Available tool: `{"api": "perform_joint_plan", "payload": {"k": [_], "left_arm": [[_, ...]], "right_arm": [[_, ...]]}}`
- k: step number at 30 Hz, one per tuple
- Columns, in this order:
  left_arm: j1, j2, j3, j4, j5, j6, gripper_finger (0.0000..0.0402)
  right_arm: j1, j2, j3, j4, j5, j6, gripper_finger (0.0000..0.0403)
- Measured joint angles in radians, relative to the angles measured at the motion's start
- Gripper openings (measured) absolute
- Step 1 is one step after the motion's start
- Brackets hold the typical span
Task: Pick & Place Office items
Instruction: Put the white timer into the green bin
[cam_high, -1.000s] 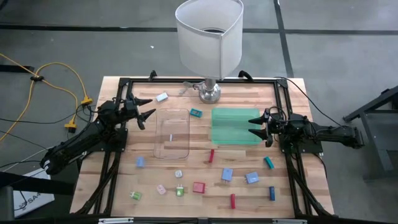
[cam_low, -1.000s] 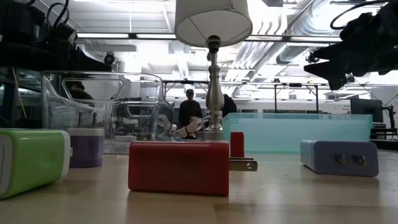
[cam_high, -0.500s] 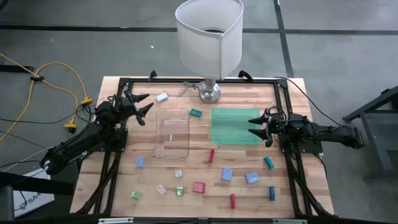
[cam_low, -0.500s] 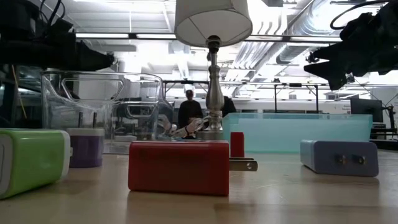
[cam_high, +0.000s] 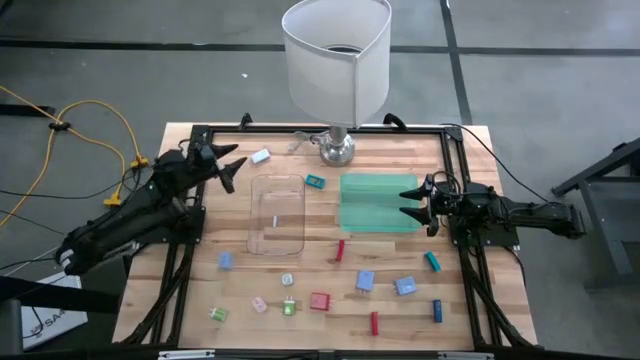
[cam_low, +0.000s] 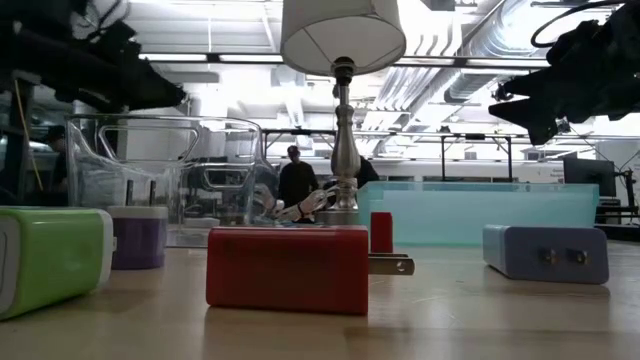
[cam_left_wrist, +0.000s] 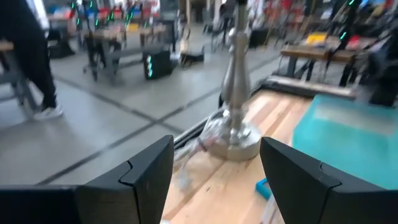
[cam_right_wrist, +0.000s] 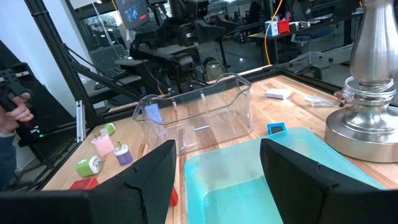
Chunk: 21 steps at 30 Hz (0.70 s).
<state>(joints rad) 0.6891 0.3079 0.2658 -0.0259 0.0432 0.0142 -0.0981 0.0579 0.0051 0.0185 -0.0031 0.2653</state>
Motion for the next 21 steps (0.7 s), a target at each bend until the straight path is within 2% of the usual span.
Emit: {"api": "perform_joint_plan", "payload": {"k": [6,11,16,21], "left_arm": [[-0.015,0.270,0.124,-0.015,-0.073,0.008,0.0234],[-0.025,0.476,0.239,-0.032,-0.076,0.047,0.0234],[-0.025,0.599,0.380,-0.194,-0.133,0.079,0.0234],[-0.025,0.668,0.483,-0.339,-0.160,0.024,0.0234]], "right_arm": [[0.000,0.000,0.000,0.000,0.000,0.000,0.0221],[0.000,0.000,0.000,0.000,0.000,0.000,0.0221],[0.000,0.000,0.000,0.000,0.000,0.000,0.0221],[0.000,0.000,0.000,0.000,0.000,0.000,0.0221]]}}
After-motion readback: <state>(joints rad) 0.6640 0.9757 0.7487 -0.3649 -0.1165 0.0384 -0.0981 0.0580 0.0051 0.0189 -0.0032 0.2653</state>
